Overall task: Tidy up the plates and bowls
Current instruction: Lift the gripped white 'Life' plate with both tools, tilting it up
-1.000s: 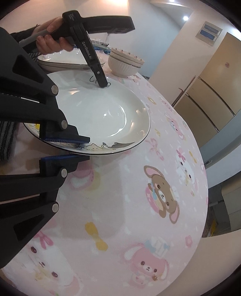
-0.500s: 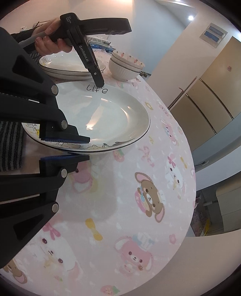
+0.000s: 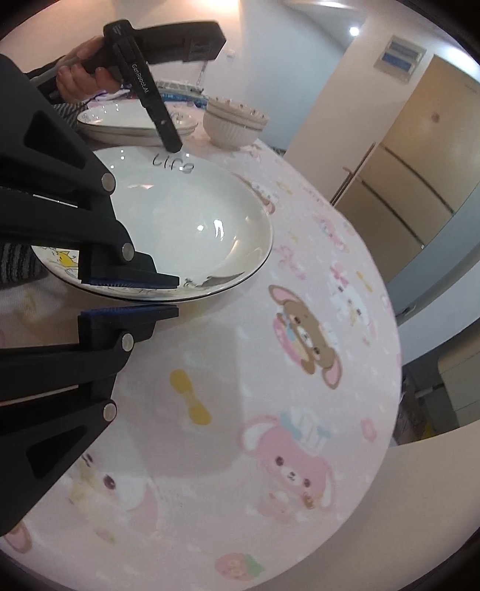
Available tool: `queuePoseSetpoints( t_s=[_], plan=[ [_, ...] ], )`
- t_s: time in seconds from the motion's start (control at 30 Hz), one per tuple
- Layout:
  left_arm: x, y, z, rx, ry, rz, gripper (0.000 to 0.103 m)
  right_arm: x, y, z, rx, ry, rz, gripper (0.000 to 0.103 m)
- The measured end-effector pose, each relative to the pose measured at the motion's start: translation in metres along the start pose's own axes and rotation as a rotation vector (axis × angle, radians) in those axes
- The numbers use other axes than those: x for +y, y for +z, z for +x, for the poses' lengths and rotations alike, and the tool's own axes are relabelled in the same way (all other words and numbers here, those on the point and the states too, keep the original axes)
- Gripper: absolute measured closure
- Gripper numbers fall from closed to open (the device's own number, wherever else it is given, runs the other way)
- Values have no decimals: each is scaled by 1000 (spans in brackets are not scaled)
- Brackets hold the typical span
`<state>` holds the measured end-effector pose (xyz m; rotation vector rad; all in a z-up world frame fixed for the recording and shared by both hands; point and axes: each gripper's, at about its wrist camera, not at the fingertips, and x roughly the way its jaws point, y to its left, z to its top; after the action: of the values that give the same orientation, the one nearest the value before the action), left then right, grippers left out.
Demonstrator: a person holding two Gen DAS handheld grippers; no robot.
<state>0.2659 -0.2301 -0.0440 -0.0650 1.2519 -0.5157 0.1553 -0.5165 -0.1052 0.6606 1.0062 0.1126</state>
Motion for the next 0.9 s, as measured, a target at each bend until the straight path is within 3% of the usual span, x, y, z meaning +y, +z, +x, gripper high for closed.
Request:
queuePoseSetpoints(
  t_s=[0.03,0.1,0.23,0.37,0.53,0.7,0.8,0.9],
  plan=[
    [6,-4,-1,13,-44,-40,85,-3,-1,-1,6,24,5,94],
    [13,-13,0,40,-90,-82,83,-11,-6,-1,34,71,30,94],
    [12,-37,-2,62,-82,-99,82,-23,-16,-3,38,152,86,94],
    [0,-56,-2,68,-82,-96,68,-25,-23,-4,23,168,126,94],
    [-8,-66,1,34,-100,-107,67,-19,-32,-8,31,151,143,93],
    [-18,-70,12,12,-69,-98,67,-8,-34,-9,35,95,107,92],
    [-24,-70,15,7,-83,-84,70,-2,-34,-7,48,61,92,91],
    [-25,-74,13,-23,-29,-66,81,-1,-36,-6,58,45,91,91]
  ],
)
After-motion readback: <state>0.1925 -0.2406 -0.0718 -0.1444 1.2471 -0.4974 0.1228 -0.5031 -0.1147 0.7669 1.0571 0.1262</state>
